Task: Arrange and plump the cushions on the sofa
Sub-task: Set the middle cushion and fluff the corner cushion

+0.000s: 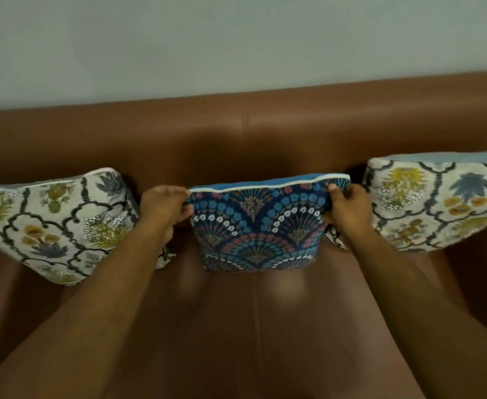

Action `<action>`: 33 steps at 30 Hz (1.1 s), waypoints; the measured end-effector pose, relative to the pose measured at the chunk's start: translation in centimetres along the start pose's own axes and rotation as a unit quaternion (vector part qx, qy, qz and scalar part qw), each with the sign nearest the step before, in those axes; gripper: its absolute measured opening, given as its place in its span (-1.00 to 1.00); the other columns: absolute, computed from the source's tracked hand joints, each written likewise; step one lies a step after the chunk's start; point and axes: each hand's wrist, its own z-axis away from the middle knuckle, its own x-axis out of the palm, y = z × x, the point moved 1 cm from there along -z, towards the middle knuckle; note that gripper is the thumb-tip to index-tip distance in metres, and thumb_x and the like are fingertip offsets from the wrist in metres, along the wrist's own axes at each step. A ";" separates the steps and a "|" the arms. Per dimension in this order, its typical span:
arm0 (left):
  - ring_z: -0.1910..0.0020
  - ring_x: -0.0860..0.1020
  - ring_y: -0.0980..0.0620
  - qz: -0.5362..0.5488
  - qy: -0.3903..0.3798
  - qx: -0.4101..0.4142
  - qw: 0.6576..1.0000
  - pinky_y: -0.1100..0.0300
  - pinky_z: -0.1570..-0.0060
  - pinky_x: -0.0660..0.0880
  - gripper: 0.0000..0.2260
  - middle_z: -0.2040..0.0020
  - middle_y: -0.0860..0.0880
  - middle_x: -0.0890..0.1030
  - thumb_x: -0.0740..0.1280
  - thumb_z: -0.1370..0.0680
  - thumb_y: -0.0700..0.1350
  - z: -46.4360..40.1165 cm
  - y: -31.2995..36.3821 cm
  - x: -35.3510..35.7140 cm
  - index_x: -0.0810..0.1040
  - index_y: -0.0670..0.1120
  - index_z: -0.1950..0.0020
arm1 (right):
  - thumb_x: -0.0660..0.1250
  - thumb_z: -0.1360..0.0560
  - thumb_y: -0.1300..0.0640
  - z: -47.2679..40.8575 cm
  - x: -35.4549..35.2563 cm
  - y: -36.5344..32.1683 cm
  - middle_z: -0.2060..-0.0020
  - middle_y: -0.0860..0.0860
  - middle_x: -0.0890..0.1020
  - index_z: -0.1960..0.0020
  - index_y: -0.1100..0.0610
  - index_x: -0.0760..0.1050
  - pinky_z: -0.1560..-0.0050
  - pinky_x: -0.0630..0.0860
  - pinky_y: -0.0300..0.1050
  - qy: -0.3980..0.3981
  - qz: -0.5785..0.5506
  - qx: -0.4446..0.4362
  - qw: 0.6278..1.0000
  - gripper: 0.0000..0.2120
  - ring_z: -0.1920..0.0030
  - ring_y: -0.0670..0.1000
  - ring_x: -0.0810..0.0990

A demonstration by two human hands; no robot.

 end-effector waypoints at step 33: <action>-0.20 0.58 -0.29 -0.654 0.017 0.332 0.679 -0.26 -0.38 0.37 0.31 -0.20 -0.23 0.62 0.19 0.09 0.74 -19.1 -4.3 -34.1 0.46 -0.18 -0.38 | 0.61 -0.36 0.34 16.9 42.8 -0.2 -0.28 0.08 0.61 -0.42 0.27 0.45 -0.03 0.53 -0.47 -0.361 0.015 -0.091 0.928 -0.32 -0.23 -0.16 0.64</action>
